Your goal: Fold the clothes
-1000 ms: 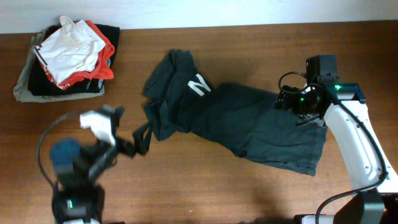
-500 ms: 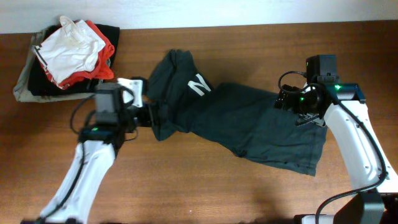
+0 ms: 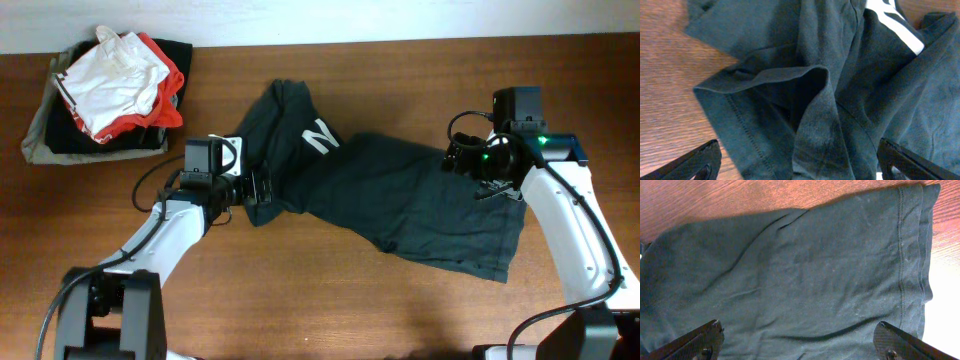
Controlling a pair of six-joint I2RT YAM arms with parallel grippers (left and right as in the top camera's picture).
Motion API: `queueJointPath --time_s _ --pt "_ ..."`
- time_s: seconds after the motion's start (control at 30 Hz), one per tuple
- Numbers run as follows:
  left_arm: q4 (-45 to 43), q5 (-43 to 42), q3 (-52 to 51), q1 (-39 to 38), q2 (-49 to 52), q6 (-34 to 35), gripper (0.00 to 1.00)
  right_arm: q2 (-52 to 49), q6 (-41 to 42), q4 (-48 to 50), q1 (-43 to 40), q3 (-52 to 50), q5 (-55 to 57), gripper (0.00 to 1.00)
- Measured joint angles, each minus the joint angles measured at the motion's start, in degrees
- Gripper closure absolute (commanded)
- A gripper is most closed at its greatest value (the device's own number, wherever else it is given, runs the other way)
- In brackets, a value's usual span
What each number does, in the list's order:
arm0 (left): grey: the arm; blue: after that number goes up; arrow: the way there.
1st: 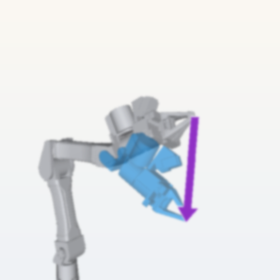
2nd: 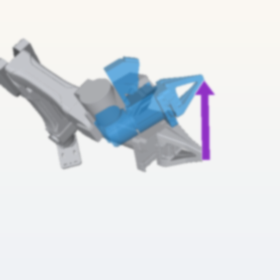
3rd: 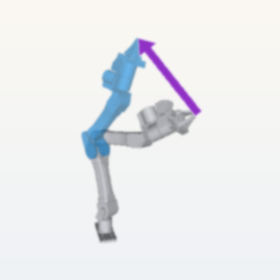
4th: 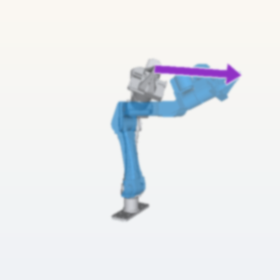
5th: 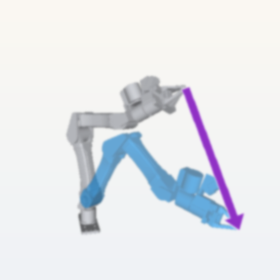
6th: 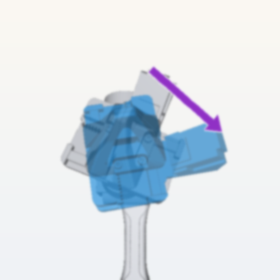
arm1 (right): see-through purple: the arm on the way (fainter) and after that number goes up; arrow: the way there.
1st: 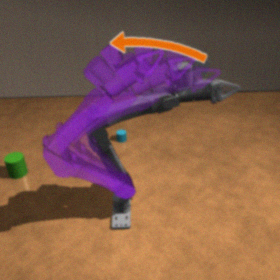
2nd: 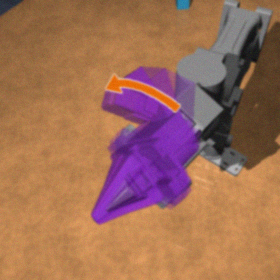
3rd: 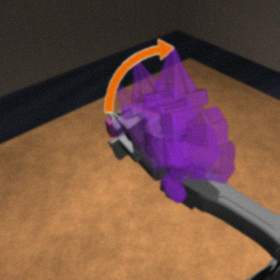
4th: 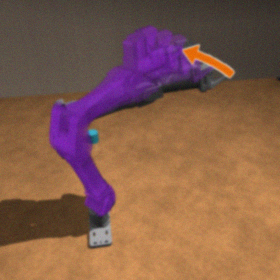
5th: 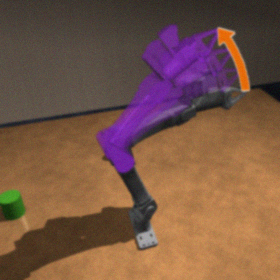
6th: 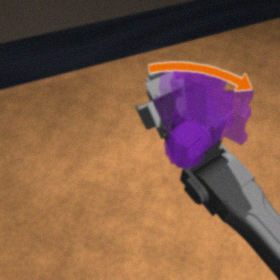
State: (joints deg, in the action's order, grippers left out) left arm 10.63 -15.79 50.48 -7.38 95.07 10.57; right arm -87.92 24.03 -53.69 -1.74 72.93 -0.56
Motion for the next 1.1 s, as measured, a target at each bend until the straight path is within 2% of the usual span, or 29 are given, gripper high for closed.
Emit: queueJointPath --time_s 0.43,0.47,0.5,0.7,0.9,0.93,1.07,1.1 --pt "-3.0 -6.2 0.0 0.0 3.8 0.0 0.01 0.0 0.0 0.0 0.0 0.0 0.0 0.02" --pt "-3.0 -6.3 0.0 0.0 3.8 0.0 0.17 0.0 0.0 0.0 0.0 0.0 0.0 0.01" --pt "-3.0 -6.4 0.0 0.0 3.8 0.0 0.21 0.0 0.0 0.0 0.0 0.0 0.0 0.01" --pt "-3.0 -6.5 0.0 0.0 3.8 0.2 0.21 0.0 0.0 0.0 0.0 0.0 0.0 0.01" --pt "-3.3 -6.3 0.0 0.0 3.8 0.5 0.62 0.0 0.0 0.0 0.0 0.0 0.0 0.01" --pt "-3.4 -6.1 0.0 0.0 3.8 0.3 0.65 0.0 0.0 0.0 0.0 0.0 0.0 0.01" --pt "-3.6 -5.8 0.1 0.0 3.8 0.4 0.66 0.0 0.0 0.0 0.0 0.0 0.0 0.01" --pt "-3.6 -5.8 0.1 0.0 3.8 0.4 0.69 0.0 0.0 0.0 0.0 0.0 0.0 0.01"
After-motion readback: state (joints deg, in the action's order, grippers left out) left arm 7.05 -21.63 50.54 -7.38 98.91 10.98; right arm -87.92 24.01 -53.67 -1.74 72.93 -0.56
